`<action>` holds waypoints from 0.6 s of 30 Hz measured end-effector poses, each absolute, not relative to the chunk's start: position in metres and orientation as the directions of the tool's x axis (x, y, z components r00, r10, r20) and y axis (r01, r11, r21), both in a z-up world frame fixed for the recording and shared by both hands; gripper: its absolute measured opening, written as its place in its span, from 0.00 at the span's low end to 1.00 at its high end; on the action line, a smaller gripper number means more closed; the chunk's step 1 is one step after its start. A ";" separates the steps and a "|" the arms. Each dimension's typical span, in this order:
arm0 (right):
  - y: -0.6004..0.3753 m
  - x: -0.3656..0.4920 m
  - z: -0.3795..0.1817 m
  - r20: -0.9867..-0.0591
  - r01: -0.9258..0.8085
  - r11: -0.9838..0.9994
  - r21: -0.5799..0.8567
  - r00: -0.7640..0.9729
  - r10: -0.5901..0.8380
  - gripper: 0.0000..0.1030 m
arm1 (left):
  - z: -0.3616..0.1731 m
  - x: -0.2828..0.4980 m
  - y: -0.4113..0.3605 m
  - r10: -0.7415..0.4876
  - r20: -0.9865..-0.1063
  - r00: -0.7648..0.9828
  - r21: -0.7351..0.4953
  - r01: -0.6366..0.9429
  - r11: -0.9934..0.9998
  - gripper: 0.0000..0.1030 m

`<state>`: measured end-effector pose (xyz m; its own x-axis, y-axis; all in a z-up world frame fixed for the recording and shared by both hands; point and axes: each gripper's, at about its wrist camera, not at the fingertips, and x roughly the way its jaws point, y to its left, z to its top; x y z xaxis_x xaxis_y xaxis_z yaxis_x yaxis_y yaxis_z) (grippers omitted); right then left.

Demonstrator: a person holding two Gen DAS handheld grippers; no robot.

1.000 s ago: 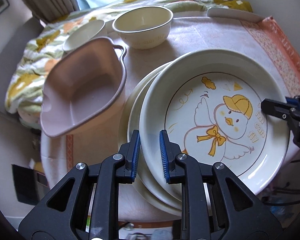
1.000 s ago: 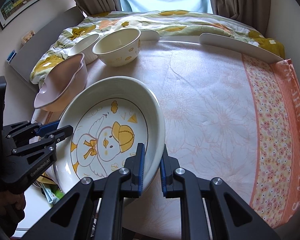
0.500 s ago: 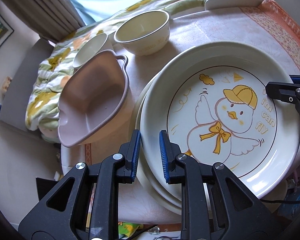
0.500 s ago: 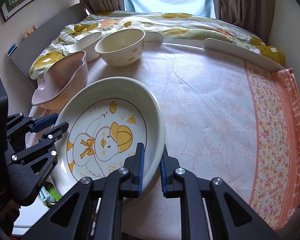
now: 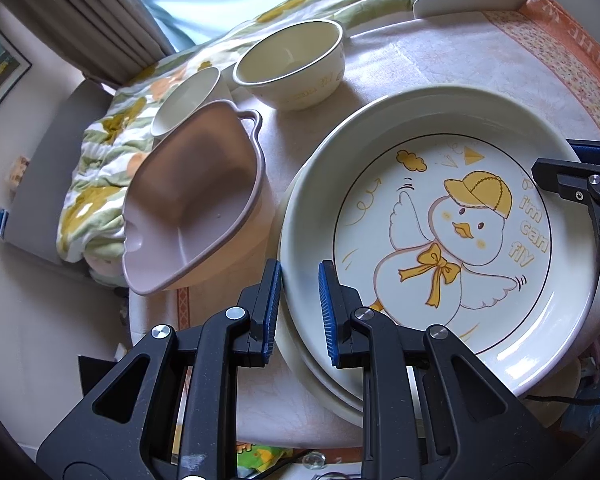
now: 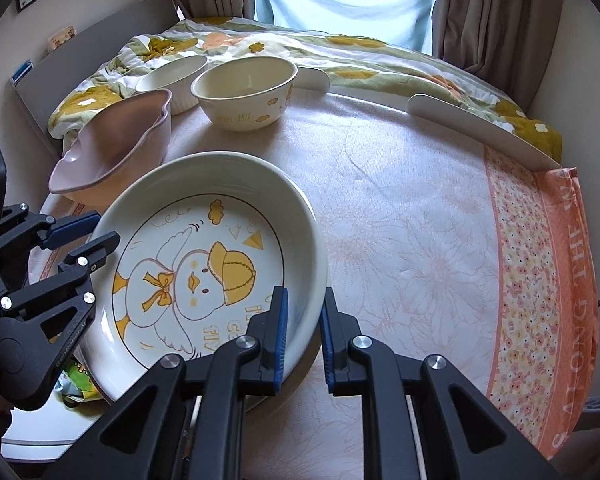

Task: Organize plates and bowls
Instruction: 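Lower the small duck plate onto the plate stack and open both tools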

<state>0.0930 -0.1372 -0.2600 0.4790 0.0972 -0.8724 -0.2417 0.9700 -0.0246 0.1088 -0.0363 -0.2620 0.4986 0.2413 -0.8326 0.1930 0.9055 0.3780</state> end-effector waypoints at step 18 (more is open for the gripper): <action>-0.130 0.090 -0.261 -0.869 -0.250 0.964 -0.088 0.493 0.048 0.14 | -0.261 0.107 -0.035 0.241 -0.832 0.500 0.376 0.190 0.907 0.17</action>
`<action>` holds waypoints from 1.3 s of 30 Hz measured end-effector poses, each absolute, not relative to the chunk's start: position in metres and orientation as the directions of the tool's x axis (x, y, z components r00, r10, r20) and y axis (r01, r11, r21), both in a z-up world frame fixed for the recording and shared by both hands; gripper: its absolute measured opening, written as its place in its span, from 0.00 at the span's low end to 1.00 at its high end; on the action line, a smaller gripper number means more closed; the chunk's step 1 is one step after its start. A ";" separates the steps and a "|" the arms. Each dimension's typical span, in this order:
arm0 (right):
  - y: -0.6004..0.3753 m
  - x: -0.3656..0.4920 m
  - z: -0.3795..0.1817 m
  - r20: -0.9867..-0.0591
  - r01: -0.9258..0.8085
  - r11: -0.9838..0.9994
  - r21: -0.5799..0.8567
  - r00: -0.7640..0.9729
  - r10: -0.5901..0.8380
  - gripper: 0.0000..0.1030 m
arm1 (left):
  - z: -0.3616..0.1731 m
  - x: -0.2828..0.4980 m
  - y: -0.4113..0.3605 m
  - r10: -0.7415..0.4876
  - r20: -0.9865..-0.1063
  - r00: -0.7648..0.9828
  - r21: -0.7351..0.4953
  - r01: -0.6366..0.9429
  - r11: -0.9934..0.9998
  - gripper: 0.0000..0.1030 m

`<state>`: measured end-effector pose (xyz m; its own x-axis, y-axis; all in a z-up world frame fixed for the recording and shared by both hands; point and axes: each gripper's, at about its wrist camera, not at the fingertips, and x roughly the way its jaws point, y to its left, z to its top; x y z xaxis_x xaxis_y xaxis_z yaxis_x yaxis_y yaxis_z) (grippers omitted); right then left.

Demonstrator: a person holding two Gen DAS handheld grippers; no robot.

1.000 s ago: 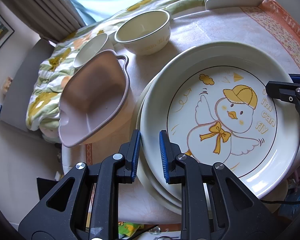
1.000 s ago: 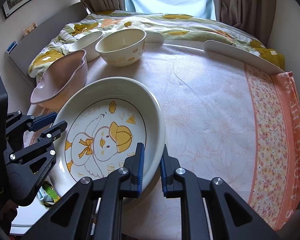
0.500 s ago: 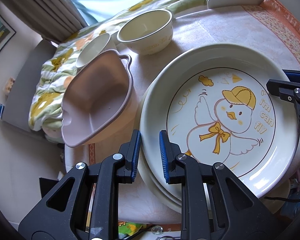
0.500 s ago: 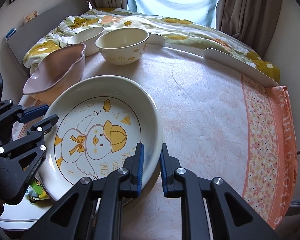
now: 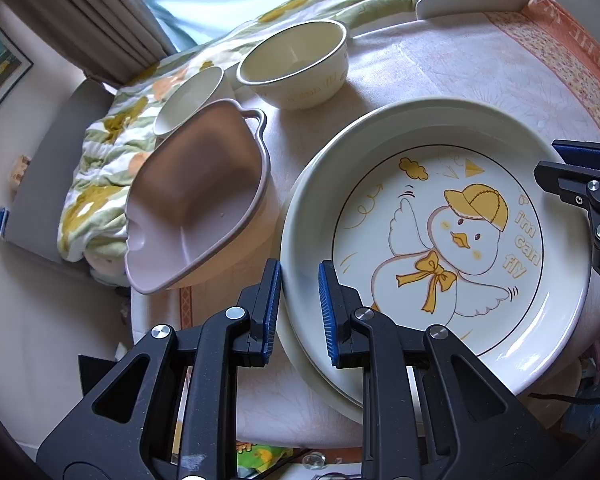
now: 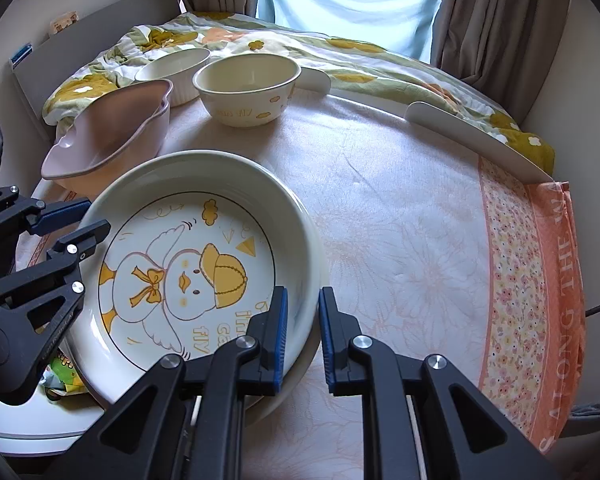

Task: Organize plates and bowls
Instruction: 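Lower the small duck plate onto the plate stack and open both tools, then reach both tools to the pink basin rim and close them on it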

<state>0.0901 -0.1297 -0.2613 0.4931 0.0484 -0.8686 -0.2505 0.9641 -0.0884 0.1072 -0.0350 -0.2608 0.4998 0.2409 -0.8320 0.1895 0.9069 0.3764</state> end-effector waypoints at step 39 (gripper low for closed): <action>-0.005 0.233 -0.263 -0.897 -0.381 0.884 0.272 0.232 0.376 0.52 | -0.268 0.172 0.184 -0.306 -0.866 0.396 -0.405 -0.193 0.894 0.36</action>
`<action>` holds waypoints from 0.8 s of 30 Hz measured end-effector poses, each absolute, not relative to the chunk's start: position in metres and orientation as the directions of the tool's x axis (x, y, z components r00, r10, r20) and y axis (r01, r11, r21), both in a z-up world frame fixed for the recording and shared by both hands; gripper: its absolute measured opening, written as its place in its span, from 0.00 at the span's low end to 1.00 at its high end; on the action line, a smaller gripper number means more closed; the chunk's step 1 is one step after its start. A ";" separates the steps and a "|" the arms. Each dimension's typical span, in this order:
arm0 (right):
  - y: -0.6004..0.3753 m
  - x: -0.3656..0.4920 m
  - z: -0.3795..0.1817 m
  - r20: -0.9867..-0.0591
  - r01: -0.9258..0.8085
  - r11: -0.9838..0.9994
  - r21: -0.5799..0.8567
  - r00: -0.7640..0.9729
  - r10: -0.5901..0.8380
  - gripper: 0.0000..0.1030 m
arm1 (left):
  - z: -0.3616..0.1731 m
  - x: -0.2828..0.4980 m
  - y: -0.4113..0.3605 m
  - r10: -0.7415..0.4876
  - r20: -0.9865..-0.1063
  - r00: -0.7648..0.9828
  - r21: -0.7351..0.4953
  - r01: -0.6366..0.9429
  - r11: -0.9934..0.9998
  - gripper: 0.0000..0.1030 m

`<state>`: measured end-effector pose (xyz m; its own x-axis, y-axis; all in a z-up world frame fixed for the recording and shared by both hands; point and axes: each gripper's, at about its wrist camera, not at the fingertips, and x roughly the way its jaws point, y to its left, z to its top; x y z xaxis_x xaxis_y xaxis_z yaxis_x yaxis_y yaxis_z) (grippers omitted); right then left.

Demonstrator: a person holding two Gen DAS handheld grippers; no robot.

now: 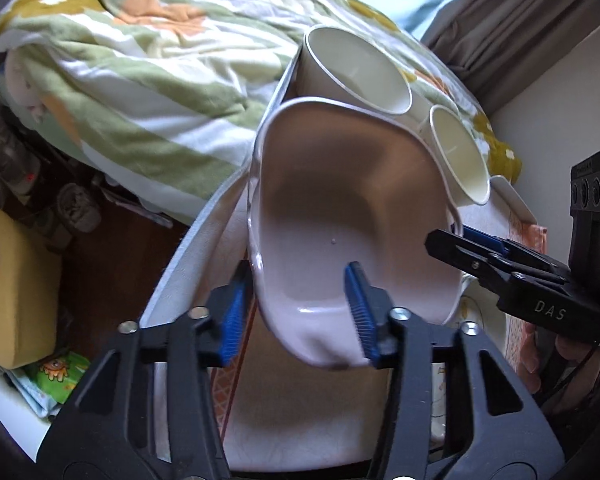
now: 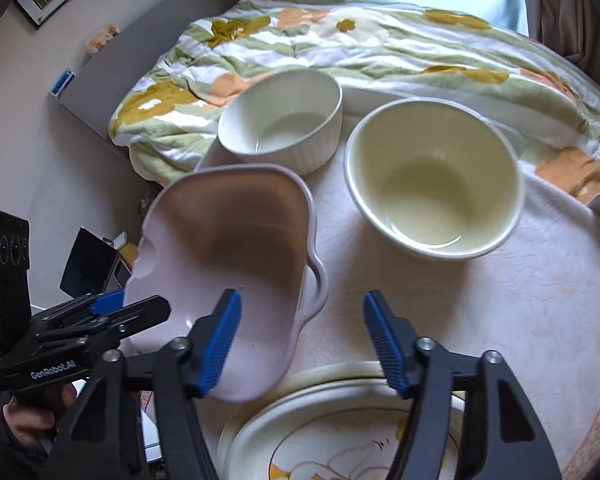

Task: Organize plates and bowls
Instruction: 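Reach both tools to the pink basin rim and close them on it, then lift the pink basin with both tools, set it on the orange cloth, open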

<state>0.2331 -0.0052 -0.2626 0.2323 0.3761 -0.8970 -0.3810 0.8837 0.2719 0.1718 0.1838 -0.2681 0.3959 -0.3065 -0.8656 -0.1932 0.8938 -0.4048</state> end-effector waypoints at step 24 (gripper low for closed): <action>-0.056 0.203 -0.208 -0.824 -0.325 0.886 0.331 0.359 0.440 0.13 | -0.184 0.165 0.123 -0.228 -0.841 0.491 -0.289 -0.051 0.956 0.10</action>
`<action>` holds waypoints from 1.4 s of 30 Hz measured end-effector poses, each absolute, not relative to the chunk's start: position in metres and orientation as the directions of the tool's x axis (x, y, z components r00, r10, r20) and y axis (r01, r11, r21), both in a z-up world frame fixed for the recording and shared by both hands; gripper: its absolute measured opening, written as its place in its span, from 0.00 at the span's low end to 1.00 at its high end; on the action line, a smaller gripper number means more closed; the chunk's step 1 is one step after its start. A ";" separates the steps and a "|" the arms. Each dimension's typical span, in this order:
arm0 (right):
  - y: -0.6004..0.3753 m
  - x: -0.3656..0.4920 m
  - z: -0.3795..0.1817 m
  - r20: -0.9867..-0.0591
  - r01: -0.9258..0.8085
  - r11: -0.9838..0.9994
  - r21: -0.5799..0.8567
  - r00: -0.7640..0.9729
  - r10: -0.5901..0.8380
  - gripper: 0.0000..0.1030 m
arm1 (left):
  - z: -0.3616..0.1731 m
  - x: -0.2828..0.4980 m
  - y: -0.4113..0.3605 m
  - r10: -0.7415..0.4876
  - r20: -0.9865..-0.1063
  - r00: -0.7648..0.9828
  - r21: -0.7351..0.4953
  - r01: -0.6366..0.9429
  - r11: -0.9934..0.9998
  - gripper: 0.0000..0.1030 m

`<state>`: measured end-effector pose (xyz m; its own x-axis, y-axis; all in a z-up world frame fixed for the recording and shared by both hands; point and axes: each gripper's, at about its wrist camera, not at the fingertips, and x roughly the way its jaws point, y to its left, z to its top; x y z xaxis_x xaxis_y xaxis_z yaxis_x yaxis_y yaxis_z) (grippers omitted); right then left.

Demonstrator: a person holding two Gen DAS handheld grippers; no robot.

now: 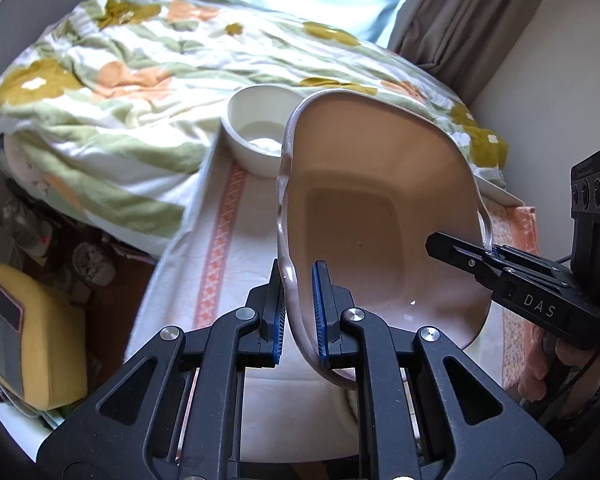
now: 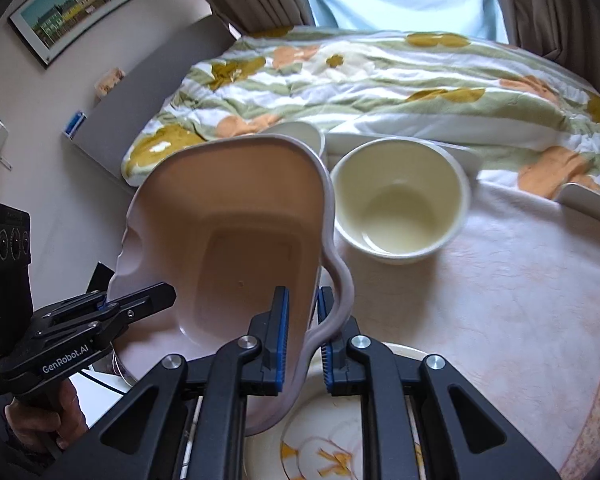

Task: Organize plates and bowls
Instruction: 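Lift the pink basin with both tools, set it on the orange cloth, open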

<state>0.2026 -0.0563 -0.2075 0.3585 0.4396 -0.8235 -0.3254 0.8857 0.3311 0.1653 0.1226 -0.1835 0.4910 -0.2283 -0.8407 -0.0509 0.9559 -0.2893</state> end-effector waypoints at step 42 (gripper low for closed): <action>-0.401 0.103 -0.272 -0.871 -0.073 0.949 0.305 0.382 0.309 0.13 | -0.279 0.142 -0.252 -0.287 -0.911 0.296 -0.240 0.186 0.953 0.10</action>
